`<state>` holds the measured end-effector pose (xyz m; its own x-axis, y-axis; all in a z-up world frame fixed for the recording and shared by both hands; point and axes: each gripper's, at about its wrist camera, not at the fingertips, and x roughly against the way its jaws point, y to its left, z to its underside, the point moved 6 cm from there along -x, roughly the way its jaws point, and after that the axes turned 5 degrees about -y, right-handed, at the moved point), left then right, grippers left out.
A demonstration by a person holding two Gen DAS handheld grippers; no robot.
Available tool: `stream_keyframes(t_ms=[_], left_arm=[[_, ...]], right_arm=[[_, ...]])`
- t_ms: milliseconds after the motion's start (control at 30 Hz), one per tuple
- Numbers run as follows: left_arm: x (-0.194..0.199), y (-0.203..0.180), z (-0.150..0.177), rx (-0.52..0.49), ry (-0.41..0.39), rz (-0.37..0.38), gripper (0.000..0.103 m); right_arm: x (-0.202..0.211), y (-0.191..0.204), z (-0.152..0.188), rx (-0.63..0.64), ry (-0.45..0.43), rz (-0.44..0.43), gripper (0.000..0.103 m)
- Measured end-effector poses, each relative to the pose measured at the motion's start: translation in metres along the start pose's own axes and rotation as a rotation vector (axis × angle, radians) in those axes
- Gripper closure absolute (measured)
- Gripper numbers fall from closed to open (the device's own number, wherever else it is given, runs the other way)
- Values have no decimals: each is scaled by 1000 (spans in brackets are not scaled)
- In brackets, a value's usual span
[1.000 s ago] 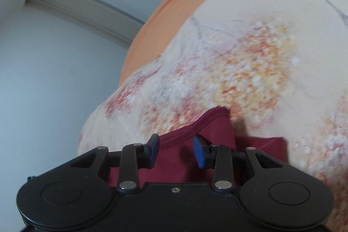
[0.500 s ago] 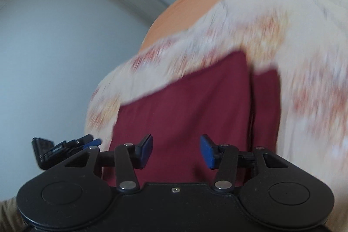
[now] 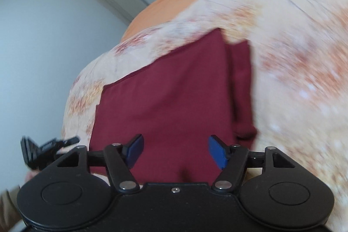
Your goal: Fold small clothes
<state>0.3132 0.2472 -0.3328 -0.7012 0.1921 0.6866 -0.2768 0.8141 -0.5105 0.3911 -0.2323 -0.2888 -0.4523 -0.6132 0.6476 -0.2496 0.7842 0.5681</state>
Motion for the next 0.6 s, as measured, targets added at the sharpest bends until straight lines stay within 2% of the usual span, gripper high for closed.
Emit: stream_keyframes(t_ms=[33,67,167,333,600], left_arm=[[-9,2,-1,-4,14,-16,20],[-16,3,-3,3,29,-22,20],[-38,6,-1,35,71,-8,19],[-55,0,-3,7,100,41,18],[-75,-11,-3,0,136,150,16]], right_arm=[[-7,8,-1,25,1,5,18],[-14,16,-2,43,6,6,15],[-37,37,0,56,40,-24,15],[-57,74,1,92,60,-69,15],[-67,91,12,94,85,-75,15]])
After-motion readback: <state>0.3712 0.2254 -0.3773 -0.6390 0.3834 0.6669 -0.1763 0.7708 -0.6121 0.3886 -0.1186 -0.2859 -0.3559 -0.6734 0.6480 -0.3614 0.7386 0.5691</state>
